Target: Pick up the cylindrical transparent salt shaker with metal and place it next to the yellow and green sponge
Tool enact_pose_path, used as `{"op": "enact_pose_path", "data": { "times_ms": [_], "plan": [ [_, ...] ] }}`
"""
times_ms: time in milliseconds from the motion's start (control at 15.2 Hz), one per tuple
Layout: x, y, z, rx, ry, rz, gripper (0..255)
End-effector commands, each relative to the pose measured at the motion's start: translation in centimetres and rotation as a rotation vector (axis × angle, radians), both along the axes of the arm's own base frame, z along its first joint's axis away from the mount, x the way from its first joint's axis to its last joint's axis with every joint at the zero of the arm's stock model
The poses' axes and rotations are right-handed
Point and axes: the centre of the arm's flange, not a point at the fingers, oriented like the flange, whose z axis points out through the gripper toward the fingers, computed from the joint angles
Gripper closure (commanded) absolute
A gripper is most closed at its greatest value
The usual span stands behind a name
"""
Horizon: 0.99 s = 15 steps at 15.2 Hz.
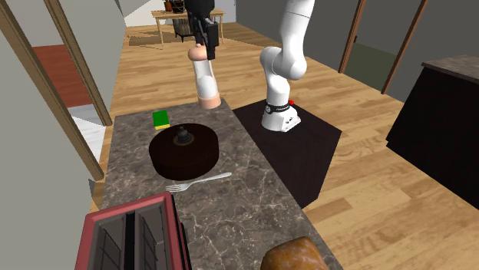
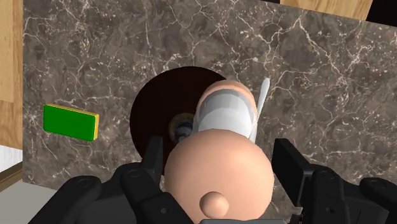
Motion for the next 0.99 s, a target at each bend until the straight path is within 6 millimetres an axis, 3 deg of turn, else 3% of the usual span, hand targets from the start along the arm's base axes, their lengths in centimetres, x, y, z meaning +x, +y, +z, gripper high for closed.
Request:
{"op": "enact_pose_path", "data": {
  "times_ms": [0, 924],
  "plan": [
    [-0.1, -2.7, 0.2, 0.0, 0.0, 0.002, 255],
    [0.3, -21.1, 0.2, 0.0, 0.0, 0.002, 255]
  ]
}}
